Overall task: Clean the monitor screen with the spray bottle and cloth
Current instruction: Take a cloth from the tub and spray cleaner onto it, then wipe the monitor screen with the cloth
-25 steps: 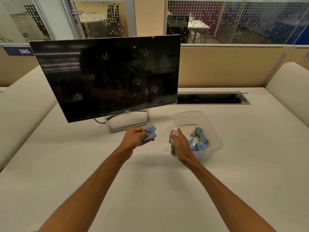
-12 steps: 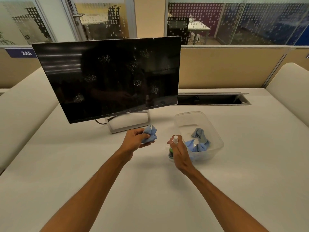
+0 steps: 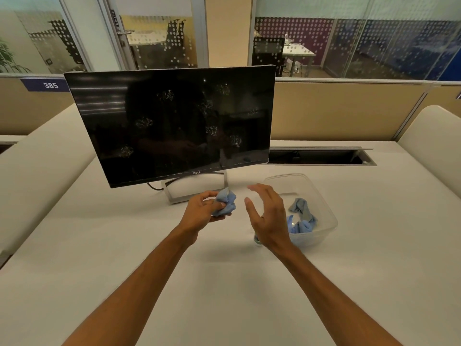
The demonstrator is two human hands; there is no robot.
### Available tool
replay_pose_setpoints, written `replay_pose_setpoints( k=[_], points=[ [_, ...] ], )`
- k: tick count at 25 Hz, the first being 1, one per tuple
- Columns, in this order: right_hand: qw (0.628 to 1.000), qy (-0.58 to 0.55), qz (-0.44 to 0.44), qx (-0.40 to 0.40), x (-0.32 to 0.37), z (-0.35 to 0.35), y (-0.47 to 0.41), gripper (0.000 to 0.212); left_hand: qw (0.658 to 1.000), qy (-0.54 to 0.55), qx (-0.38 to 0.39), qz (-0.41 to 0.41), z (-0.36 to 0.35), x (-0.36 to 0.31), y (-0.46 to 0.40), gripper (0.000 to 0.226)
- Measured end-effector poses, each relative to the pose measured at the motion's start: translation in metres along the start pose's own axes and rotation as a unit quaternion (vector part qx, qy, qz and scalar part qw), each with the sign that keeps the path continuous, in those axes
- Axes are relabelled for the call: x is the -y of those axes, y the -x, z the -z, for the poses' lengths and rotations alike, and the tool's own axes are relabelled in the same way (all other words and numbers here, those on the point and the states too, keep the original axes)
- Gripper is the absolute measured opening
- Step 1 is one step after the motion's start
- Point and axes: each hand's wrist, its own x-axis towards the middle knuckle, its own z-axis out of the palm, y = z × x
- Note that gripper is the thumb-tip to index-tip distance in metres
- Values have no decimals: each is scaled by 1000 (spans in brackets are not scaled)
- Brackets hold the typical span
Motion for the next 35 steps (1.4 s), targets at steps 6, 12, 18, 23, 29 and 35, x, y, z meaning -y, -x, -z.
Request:
replay_pose_setpoints(
  k=[6,12,18,23,29,35],
  points=[
    [962,-171,-153,152,42,-18,-20,36,999,-4,-10,-53,13,-16,3,32],
    [954,-221,-184,87,64,-50,-32,26,1000,15,-18,-20,41,-15,-2,50],
    [971,-222,-73,47,86,-73,-73,21,967,-75,-217,-113,107,-3,-12,31],
    [979,-194,66,14,112,-90,-114,20,906,-148,-354,-180,164,-12,-25,28],
    [967,-86,240,-21,170,-113,-176,20,839,-209,-459,-206,217,-29,-48,44],
    [893,72,440,-63,223,-144,-236,20,883,-215,-369,-196,239,-41,-63,43]
  ],
)
